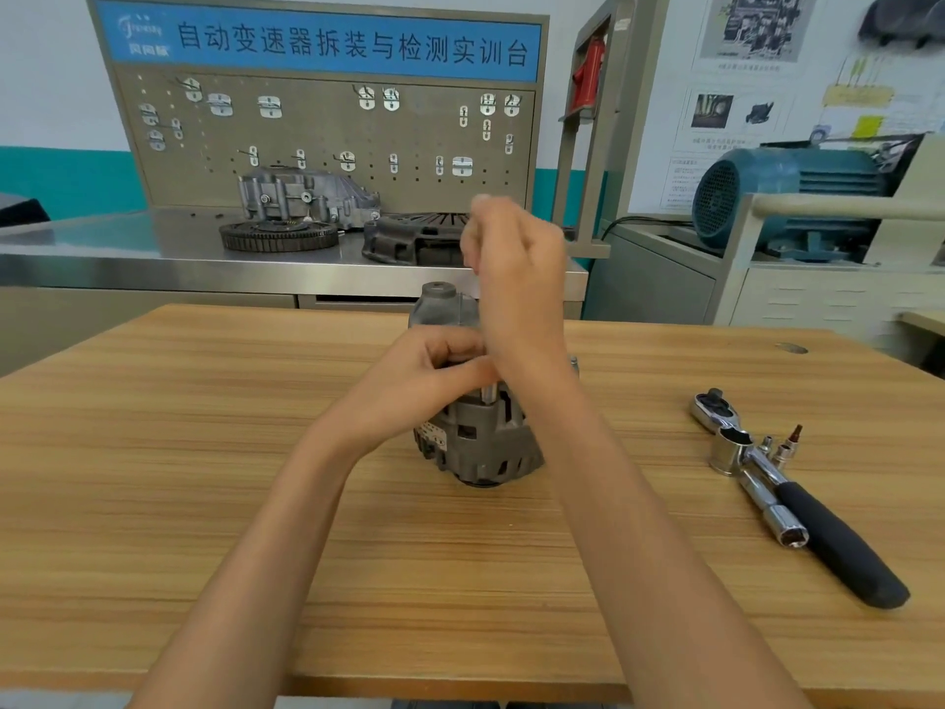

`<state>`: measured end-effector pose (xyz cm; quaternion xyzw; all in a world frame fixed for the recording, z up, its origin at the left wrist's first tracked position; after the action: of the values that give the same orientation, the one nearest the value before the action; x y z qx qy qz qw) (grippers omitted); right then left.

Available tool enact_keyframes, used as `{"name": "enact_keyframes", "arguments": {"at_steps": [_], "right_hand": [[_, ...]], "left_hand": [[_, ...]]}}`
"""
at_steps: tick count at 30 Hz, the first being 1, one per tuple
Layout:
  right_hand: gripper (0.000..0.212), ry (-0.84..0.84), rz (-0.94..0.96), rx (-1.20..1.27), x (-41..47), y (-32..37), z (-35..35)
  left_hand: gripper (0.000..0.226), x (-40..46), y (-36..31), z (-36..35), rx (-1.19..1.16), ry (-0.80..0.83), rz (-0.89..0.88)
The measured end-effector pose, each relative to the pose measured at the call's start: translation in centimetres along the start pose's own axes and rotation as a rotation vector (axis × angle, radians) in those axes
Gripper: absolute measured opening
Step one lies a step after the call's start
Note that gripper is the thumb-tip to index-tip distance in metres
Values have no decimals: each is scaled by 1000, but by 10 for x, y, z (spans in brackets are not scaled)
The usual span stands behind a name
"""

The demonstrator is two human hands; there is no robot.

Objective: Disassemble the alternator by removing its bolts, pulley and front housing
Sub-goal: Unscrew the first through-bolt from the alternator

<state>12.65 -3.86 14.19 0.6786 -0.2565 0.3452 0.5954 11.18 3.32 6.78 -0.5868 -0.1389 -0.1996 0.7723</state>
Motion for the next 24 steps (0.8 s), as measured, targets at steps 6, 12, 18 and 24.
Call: {"name": "enact_keyframes", "arguments": {"at_steps": [6,12,18,24], "right_hand": [[62,286,-245,586,6,-12,-15],[36,-251,238,-427,-17,20,8],[42,8,-61,-9,1,0,3],[52,159,-199,388,5,-11,-8]], "left_hand": [[19,-3,10,1,-64,45,38],[50,-6,11,1,-23,-51,-31],[15,-4,5,-5,-25,-5,28],[24,-7,7,-4,-80,15,35]]}}
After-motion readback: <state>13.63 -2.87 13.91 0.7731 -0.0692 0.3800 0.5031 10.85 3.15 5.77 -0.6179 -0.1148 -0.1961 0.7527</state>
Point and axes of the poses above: each hand's wrist, its own x-axis towards the middle knuckle, its own z-axis out of the back of the hand, y = z × x, the point moved 8 cm from there along x, towards the middle knuckle, and after that the axes turned 5 degrees about -x, right-handed, at the moved point
